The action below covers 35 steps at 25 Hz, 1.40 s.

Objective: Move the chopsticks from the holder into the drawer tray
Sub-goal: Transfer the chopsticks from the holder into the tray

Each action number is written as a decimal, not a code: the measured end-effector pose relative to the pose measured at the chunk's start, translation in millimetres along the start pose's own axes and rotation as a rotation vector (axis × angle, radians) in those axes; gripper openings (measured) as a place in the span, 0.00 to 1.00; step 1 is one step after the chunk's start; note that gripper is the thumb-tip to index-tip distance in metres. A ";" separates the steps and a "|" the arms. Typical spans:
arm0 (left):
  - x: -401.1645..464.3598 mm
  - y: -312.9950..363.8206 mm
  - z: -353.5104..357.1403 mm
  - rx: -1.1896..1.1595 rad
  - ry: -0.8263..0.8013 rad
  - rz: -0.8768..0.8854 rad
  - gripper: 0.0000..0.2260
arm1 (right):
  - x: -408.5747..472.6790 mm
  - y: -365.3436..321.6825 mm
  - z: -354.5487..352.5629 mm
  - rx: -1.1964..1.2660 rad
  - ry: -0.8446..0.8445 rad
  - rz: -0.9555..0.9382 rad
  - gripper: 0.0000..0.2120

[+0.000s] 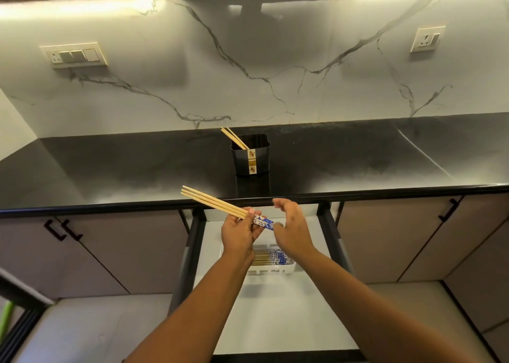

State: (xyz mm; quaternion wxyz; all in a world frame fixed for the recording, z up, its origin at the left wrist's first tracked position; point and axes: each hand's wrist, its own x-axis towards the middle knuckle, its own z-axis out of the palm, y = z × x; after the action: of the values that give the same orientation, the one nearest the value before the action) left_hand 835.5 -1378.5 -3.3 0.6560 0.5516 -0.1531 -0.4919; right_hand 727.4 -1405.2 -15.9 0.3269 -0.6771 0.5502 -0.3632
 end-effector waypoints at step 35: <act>187.2 -112.0 -149.5 0.548 0.066 -0.649 0.26 | 106.1 183.0 121.4 -1.259 -0.971 -0.073 0.30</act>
State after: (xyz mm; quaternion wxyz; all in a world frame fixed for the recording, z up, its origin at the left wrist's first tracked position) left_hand 981.1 -1434.8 -216.7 0.3007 0.7406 -0.0756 -0.5961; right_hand 751.8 -1537.3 -219.5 0.0743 -0.8348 0.4257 0.3413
